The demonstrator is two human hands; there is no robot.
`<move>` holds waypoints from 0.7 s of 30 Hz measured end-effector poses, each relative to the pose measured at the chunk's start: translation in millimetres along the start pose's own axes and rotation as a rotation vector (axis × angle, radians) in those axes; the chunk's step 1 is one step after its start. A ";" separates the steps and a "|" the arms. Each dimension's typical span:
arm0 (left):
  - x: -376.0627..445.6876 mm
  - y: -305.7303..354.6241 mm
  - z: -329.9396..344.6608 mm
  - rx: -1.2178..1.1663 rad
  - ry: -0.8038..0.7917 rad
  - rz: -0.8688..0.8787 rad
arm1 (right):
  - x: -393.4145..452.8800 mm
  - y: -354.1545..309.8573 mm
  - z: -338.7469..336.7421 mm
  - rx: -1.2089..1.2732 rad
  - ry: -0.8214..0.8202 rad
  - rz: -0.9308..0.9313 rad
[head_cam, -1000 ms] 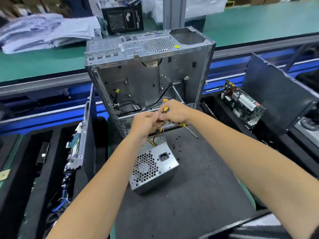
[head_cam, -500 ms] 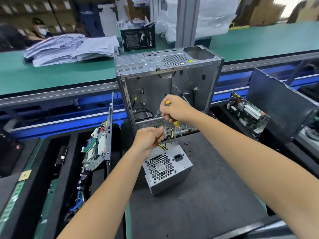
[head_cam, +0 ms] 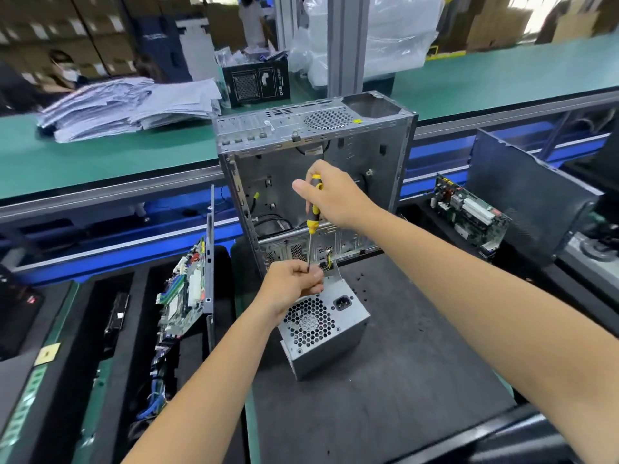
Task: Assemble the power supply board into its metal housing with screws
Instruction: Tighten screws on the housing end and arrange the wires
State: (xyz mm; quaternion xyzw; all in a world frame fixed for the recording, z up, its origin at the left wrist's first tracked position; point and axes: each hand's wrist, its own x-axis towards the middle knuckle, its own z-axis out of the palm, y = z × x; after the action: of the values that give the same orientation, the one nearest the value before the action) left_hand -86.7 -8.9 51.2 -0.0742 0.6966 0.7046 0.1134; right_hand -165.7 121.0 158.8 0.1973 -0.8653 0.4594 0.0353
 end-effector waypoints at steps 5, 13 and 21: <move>-5.1 -0.5 6.6 0.062 0.008 0.062 | -6.3 1.9 -1.7 -0.087 -0.024 -0.020; -8.7 -1.5 12.6 0.182 0.047 0.148 | -14.0 3.7 -6.4 -0.071 -0.063 -0.022; -5.6 -4.5 17.0 0.276 0.115 0.184 | -18.0 8.0 -8.3 -0.058 -0.091 -0.031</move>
State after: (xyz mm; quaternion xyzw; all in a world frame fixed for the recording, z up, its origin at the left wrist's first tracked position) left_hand -79.3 7.8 48.7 -0.0339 0.7959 0.6043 0.0175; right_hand -153.2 137.3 152.9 0.2301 -0.8758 0.4242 0.0088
